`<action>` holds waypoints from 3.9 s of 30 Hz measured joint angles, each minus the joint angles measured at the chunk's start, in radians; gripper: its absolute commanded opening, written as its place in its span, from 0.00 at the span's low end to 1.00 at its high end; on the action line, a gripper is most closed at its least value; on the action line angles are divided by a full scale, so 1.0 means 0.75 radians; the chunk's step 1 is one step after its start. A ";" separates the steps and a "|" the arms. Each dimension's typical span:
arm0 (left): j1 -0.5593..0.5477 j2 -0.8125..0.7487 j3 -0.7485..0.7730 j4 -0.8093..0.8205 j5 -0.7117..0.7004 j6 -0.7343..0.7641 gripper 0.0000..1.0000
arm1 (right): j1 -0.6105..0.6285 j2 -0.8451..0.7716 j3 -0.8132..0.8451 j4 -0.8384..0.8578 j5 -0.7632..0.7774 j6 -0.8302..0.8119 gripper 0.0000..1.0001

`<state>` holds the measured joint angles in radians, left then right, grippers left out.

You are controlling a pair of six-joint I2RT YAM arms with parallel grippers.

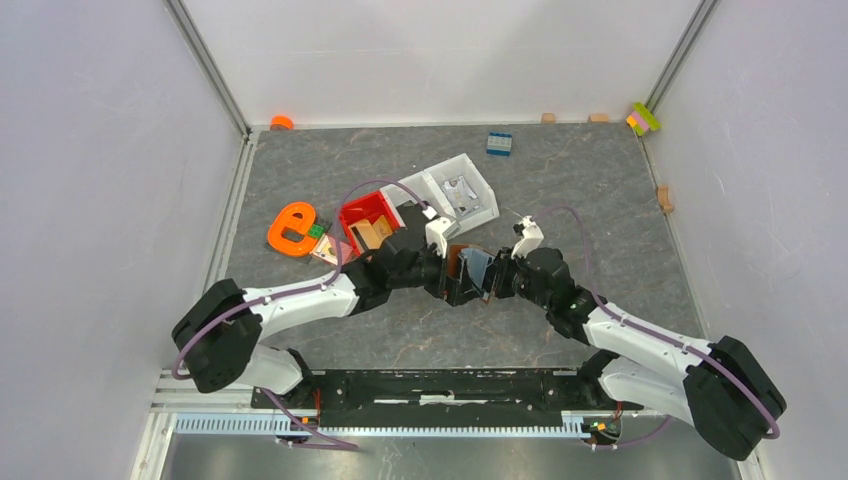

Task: Take the credit cards out of the card holder
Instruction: Remove the credit card from the card holder.

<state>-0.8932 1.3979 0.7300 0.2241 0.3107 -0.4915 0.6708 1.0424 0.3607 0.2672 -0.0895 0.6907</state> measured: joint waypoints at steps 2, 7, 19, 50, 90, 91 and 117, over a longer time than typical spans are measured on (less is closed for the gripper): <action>-0.025 0.002 0.012 -0.023 -0.039 0.025 0.95 | 0.028 -0.007 0.016 -0.049 0.071 0.039 0.09; -0.078 0.029 0.055 -0.074 -0.125 0.070 0.92 | 0.060 -0.008 0.043 -0.114 0.166 0.096 0.09; -0.142 0.109 0.139 -0.220 -0.307 0.140 0.82 | 0.072 -0.008 0.043 -0.148 0.207 0.135 0.09; -0.122 -0.003 0.130 -0.297 -0.555 0.142 0.12 | 0.073 -0.042 0.043 -0.128 0.226 -0.021 0.08; -0.095 -0.165 0.012 -0.227 -0.563 0.137 0.02 | 0.079 -0.303 -0.002 -0.110 0.372 -0.287 0.59; -0.093 -0.165 0.012 -0.227 -0.562 0.137 0.02 | 0.078 -0.346 -0.019 -0.086 0.370 -0.294 0.58; -0.030 -0.315 -0.153 0.051 -0.123 0.117 0.02 | 0.077 -0.536 -0.198 0.355 -0.091 -0.359 0.27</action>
<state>-0.9157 1.1618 0.6155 0.2626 0.2188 -0.4038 0.7284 0.6407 0.2123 0.5335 -0.1577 0.4213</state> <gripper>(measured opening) 0.065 0.256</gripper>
